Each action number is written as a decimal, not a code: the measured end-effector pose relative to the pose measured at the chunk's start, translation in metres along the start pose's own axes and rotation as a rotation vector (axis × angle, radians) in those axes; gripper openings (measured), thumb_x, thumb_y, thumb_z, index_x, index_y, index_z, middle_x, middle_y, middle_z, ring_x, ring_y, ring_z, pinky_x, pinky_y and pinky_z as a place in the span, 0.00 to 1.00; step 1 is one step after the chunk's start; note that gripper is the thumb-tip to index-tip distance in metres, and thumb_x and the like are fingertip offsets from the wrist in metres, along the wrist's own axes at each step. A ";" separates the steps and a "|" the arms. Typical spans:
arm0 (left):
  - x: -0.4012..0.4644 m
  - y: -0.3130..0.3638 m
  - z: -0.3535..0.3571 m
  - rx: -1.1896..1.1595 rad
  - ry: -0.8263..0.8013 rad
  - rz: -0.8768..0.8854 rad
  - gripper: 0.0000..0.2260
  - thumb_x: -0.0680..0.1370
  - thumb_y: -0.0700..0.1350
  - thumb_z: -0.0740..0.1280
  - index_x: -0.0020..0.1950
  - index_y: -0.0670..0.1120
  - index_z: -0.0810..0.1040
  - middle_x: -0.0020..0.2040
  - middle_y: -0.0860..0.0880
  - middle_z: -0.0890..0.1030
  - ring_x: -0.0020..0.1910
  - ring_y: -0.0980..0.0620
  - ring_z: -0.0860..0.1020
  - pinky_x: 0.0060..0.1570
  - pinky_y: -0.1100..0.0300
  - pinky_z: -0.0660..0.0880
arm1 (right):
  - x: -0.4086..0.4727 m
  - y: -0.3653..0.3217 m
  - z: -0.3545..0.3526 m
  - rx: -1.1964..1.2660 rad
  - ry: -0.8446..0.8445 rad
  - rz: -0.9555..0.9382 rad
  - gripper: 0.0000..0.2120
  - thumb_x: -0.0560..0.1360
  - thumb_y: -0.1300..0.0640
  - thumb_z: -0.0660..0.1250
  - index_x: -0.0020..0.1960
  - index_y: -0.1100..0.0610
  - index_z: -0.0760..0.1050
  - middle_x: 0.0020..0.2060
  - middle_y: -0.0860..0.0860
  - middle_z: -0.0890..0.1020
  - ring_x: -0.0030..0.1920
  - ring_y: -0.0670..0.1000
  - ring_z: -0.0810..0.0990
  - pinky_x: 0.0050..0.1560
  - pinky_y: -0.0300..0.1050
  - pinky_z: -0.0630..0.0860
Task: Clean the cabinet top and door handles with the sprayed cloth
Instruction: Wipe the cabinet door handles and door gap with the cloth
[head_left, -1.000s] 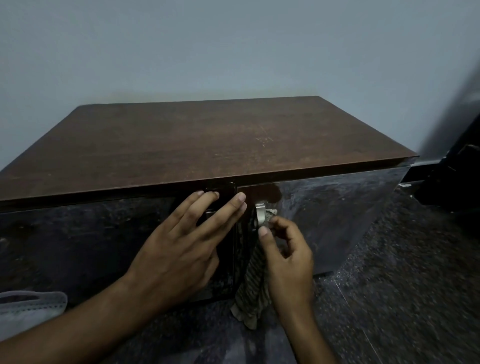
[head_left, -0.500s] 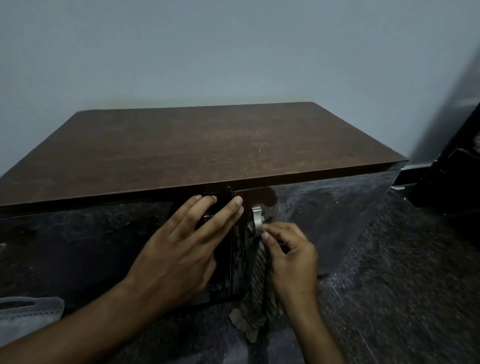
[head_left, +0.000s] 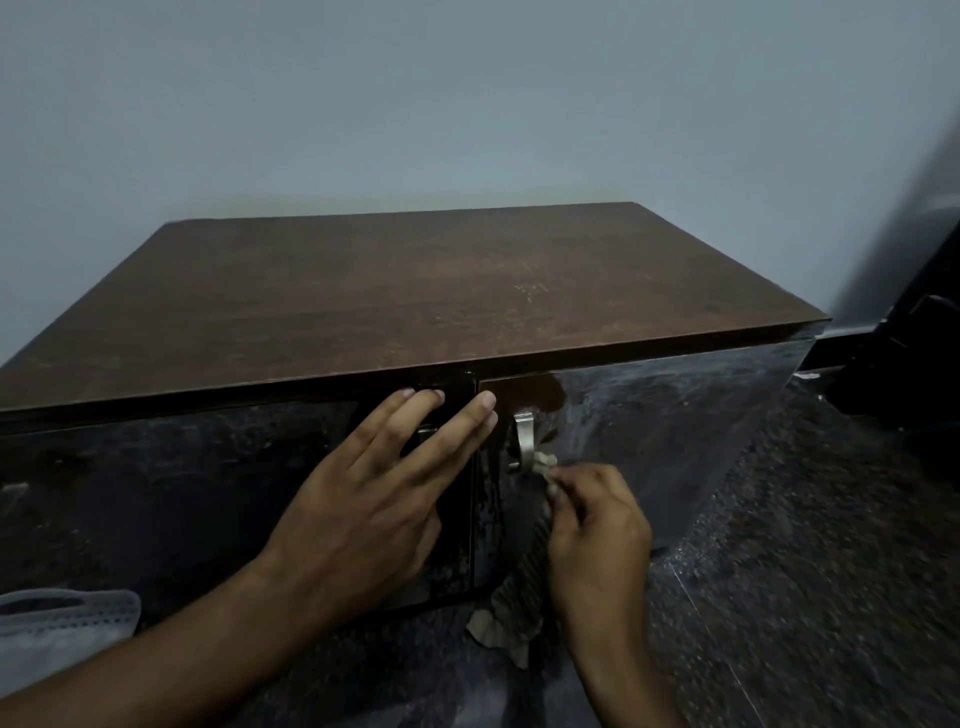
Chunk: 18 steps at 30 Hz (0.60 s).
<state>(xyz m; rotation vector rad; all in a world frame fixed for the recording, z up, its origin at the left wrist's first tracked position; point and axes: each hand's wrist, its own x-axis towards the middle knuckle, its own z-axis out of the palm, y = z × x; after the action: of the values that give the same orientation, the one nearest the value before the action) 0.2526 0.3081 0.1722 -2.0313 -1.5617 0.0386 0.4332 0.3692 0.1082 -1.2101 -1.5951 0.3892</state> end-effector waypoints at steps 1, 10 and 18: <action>-0.001 0.000 0.000 -0.007 -0.004 0.001 0.37 0.74 0.48 0.64 0.81 0.45 0.53 0.82 0.48 0.52 0.77 0.42 0.62 0.77 0.46 0.56 | -0.007 0.001 0.000 0.038 0.000 0.077 0.12 0.72 0.72 0.72 0.47 0.57 0.85 0.41 0.46 0.80 0.45 0.33 0.78 0.44 0.19 0.68; 0.000 -0.004 -0.001 -0.132 0.019 0.025 0.36 0.75 0.44 0.63 0.81 0.45 0.54 0.82 0.50 0.53 0.76 0.44 0.62 0.76 0.46 0.59 | -0.006 -0.042 0.026 0.135 0.226 -0.270 0.07 0.74 0.68 0.72 0.52 0.67 0.83 0.47 0.58 0.81 0.50 0.45 0.80 0.54 0.34 0.77; 0.003 -0.006 -0.002 -0.229 0.064 0.030 0.38 0.72 0.40 0.65 0.81 0.45 0.55 0.81 0.51 0.58 0.72 0.46 0.67 0.77 0.49 0.58 | -0.029 -0.015 0.043 -0.188 0.030 -0.424 0.12 0.80 0.67 0.60 0.58 0.68 0.80 0.46 0.60 0.80 0.45 0.55 0.77 0.46 0.44 0.76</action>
<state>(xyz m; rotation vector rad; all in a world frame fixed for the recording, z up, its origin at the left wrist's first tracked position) 0.2486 0.3106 0.1779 -2.2074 -1.5557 -0.2008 0.3869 0.3515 0.0873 -0.9720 -1.8380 -0.0515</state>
